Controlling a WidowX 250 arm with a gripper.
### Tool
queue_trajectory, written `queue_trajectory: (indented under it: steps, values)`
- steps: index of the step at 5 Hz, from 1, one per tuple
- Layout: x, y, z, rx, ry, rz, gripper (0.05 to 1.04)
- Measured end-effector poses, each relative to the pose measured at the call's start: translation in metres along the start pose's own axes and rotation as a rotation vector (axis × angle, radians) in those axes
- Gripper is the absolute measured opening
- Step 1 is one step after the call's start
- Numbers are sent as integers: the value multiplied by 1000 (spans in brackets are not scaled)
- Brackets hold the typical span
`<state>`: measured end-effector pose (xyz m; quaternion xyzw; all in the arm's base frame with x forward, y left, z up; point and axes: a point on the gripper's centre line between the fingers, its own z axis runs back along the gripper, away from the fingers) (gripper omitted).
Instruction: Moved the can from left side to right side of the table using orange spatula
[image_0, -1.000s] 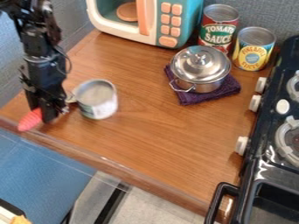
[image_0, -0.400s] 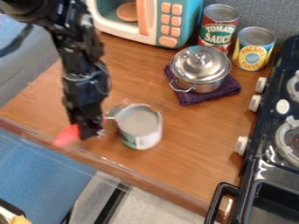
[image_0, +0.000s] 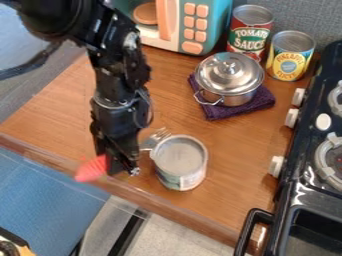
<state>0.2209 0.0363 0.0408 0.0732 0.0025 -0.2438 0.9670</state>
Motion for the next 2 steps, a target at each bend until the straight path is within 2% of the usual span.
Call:
queue_trajectory:
  steps: [1,2]
  values:
    - [6,23,8,24,-3,110,402]
    - [19,59,10,3,1,254,402]
